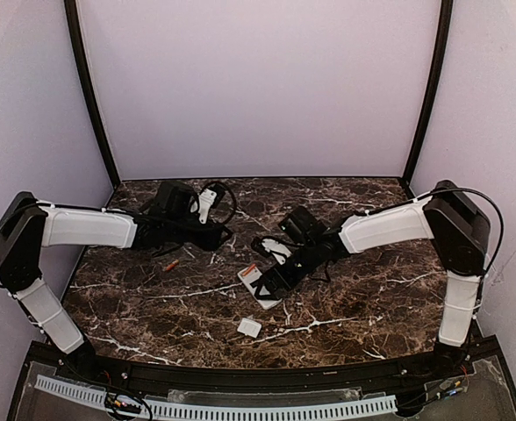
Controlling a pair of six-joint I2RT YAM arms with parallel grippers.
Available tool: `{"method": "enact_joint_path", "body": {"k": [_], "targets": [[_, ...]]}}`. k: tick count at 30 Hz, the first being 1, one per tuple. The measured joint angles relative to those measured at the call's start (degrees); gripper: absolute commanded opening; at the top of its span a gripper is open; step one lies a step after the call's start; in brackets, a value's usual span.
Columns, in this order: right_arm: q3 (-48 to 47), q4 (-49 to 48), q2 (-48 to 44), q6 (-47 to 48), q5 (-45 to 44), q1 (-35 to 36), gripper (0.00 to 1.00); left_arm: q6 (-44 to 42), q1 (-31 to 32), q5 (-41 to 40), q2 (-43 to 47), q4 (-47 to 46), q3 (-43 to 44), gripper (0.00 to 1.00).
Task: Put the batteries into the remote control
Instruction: Hold the remote control without the battery cover at the center of the board.
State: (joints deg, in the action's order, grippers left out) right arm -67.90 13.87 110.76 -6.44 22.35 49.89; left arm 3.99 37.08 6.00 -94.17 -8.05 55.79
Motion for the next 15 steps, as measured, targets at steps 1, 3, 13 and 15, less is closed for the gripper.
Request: {"method": "enact_joint_path", "body": {"k": [1,3,13,15], "targets": [[-0.3,0.4,0.0,0.4,-1.4,0.5,0.99,0.5,-0.3,0.0,0.3,0.0,-0.3,0.58],[-0.5,1.0,0.0,1.5,-3.5,1.5,0.98,1.6,-0.7,0.0,0.9,0.0,-0.8,0.59],[0.9,-0.8,-0.2,4.7,-11.3,5.0,0.94,4.4,-2.8,1.3,1.7,-1.4,-1.9,0.59],[2.0,-2.3,-0.6,5.0,-12.2,5.3,0.94,4.7,-3.1,1.7,1.7,-1.6,-2.3,0.59]]}}
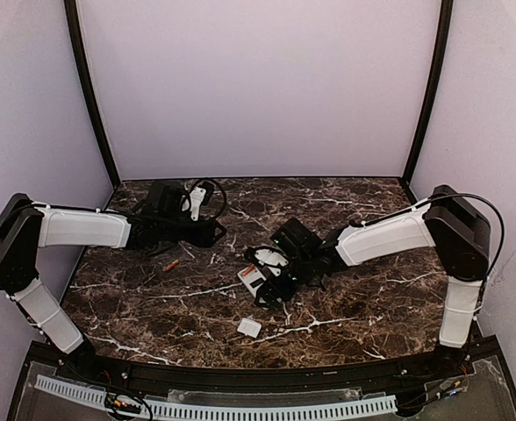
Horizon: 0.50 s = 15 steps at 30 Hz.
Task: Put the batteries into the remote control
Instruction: Hold the remote control without the battery cover at the center of the board.
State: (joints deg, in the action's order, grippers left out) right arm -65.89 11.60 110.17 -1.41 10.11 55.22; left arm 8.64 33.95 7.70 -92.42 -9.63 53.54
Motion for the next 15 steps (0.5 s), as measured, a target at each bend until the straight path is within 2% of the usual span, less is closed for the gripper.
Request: {"method": "enact_joint_path", "body": {"k": [15], "targets": [[3.3,-2.1,-1.6,1.4,-7.4,0.5,0.90,0.3,-0.4,2.4,0.0,-1.0,-0.5,0.57]]}}
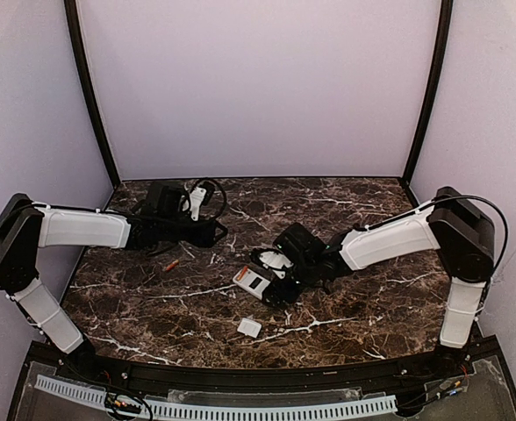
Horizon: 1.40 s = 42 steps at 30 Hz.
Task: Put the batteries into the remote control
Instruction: Hold the remote control without the battery cover at the center of the board.
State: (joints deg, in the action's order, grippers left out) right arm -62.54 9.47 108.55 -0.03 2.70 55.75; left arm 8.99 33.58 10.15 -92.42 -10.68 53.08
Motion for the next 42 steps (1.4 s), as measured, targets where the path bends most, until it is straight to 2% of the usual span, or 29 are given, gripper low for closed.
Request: {"method": "enact_joint_path", "body": {"k": [5,12,20,26,33,42], "targets": [[1.6,0.9,-1.4,1.5,0.1,-0.4,0.88,-0.9,0.0,2.4,0.0,0.1,0.0,0.54],[2.2,0.9,-2.0,5.1,3.6,-0.8,0.88,-1.2,0.0,6.0,-2.8,2.2,2.1,0.39],[2.1,0.9,-2.0,7.1,5.6,-0.8,0.87,-0.7,0.4,9.2,-6.8,5.2,4.6,0.36],[1.7,1.0,-1.8,7.7,5.7,-0.8,0.83,-0.8,2.6,8.8,-10.2,9.3,9.3,0.34],[1.5,1.0,-1.7,7.9,5.7,-0.8,0.81,-0.9,5.9,6.4,-15.1,15.4,15.8,0.24],[1.5,1.0,-1.7,8.1,5.7,-0.8,0.76,-1.0,7.9,4.2,-16.8,18.9,17.0,0.15]]}}
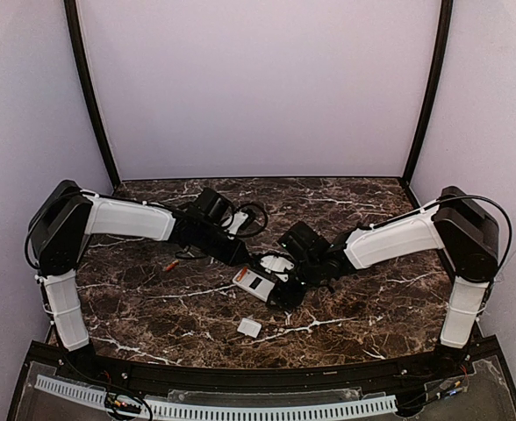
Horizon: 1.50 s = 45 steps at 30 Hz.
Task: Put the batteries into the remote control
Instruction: Hold the remote control without the battery cover at the center of the board.
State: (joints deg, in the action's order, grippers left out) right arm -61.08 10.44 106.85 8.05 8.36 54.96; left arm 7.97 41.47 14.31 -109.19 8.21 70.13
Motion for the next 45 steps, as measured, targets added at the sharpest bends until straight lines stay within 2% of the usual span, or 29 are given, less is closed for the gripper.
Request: {"method": "enact_joint_path", "body": {"k": [5,27,45], "targets": [[0.0,0.0,0.0,0.0,0.0,0.0,0.72,0.0,0.3,-0.3,-0.5,0.6,0.0,0.15],[-0.2,-0.1,0.6,-0.2,0.7,0.0,0.65,-0.3,0.3,-0.5,-2.1,2.1,1.0,0.13],[-0.8,0.0,1.0,-0.7,0.9,0.0,0.52,-1.6,0.9,-0.9,-2.1,2.6,1.0,0.10]]}}
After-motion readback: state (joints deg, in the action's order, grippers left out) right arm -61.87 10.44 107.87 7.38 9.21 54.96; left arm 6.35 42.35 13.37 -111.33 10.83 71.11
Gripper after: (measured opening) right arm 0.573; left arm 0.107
